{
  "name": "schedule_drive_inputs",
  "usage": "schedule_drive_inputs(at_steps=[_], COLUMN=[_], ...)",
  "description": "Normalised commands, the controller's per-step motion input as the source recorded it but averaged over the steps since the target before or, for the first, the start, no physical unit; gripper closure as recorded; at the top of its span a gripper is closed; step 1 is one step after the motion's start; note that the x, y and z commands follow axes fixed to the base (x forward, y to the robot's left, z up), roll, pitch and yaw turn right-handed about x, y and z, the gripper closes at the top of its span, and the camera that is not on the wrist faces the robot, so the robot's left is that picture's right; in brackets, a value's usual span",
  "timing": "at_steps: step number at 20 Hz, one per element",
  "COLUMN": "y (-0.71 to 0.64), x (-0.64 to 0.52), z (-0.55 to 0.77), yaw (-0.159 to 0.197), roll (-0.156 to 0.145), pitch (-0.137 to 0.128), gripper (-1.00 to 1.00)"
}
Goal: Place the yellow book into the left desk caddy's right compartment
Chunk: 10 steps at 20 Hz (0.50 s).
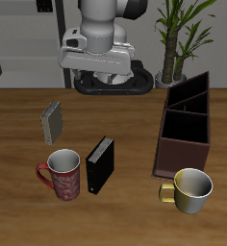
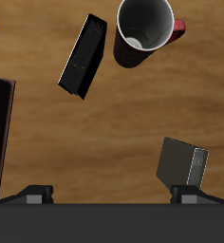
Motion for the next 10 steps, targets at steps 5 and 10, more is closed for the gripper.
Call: schedule_drive_inputs(at_steps=[5,10], y=[-0.50,-0.74], x=[-0.07,-0.13], z=[-0.14,-0.23], yaw=[-0.004,-0.022], roll=[-0.033,-0.055], pitch=[-0.022,-0.021], gripper=[-1.00,-1.00])
